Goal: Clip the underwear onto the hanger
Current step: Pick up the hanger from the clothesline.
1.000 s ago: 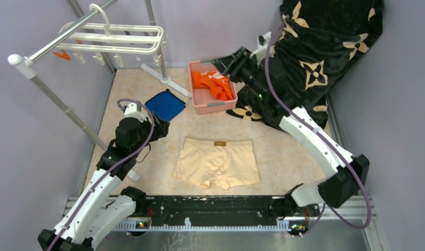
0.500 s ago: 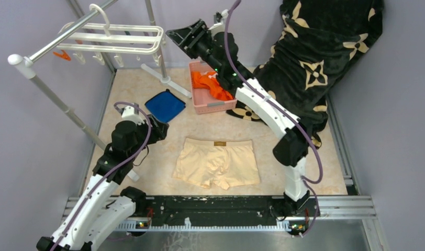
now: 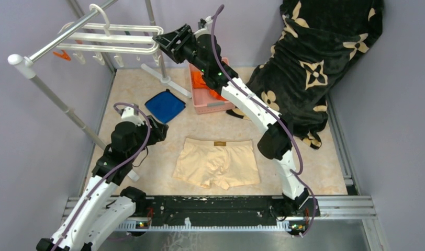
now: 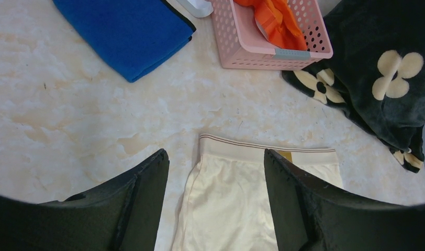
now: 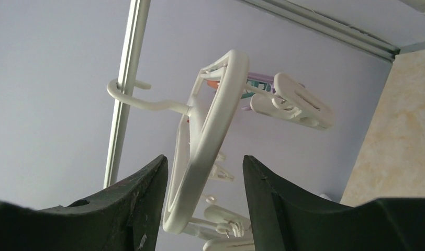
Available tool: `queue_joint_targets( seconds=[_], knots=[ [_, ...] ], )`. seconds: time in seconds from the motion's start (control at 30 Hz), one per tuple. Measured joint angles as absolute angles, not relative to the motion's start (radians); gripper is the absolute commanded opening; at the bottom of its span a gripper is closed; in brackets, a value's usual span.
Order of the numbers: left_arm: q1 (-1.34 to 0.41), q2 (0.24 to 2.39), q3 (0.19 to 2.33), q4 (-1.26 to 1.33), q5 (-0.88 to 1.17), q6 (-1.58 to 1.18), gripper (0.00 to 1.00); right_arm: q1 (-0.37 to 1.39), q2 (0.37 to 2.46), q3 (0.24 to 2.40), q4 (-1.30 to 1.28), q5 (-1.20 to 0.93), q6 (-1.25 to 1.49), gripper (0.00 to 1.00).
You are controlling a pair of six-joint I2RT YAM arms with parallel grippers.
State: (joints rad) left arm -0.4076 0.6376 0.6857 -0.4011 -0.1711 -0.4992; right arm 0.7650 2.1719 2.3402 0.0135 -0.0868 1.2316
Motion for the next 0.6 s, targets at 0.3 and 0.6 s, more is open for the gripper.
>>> queue_joint_targets(
  seconds=[0.3,0.6],
  knots=[
    [-0.408,0.638,0.678,-0.401,-0.171,-0.500,0.72,0.765,2.232,2.409,0.020,-0.118,1.296,0.44],
    [-0.408,0.636,0.675,-0.402,-0.171,-0.500,0.72,0.766,2.281,2.456,0.068,-0.133,1.348,0.26]
  ],
)
